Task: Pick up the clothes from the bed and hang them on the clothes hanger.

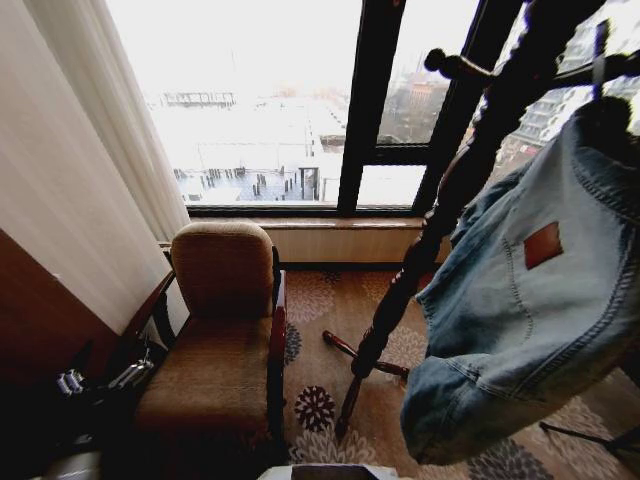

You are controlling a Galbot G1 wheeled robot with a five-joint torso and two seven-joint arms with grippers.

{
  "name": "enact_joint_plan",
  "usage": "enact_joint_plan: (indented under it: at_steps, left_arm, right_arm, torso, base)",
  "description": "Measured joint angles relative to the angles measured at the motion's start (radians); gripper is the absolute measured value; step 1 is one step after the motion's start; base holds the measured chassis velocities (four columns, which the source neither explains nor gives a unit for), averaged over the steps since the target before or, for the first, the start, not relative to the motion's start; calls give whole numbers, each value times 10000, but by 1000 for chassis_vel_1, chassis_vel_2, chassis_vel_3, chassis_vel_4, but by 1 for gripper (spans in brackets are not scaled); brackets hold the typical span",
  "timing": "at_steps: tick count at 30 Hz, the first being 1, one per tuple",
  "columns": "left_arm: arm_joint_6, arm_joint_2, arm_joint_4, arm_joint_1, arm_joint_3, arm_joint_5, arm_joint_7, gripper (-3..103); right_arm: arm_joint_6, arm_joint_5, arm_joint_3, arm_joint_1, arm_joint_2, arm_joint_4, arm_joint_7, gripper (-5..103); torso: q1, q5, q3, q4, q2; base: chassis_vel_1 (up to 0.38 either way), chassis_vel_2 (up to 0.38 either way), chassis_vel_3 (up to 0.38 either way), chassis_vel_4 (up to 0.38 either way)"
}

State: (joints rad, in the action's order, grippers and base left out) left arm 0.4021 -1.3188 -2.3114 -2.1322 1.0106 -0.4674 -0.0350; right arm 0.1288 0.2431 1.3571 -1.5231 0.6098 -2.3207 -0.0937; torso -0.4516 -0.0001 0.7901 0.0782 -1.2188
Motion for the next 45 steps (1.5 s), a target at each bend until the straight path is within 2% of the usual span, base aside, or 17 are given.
enact_joint_plan:
  at_steps: [20,29,45]
  left_arm:
    - [0,-1,0,0,0,0,0,100]
    - [0,0,0,0,0,0,0,100]
    - [0,-1,0,0,0,0,0,100]
  right_arm:
    - [-240,87,104,279,42,647,11,19]
    - [-409,-80,97,226,481,820,9,19]
    - [-612,-235,-322,563,516,1452,43,19]
  torso:
    - [-1,1,0,-2,0]
    - [0,2,0,0,0]
    - [1,-1,0,0,-1]
  base:
    - [0,0,0,0]
    - [0,0,0,0]
    - [0,0,0,0]
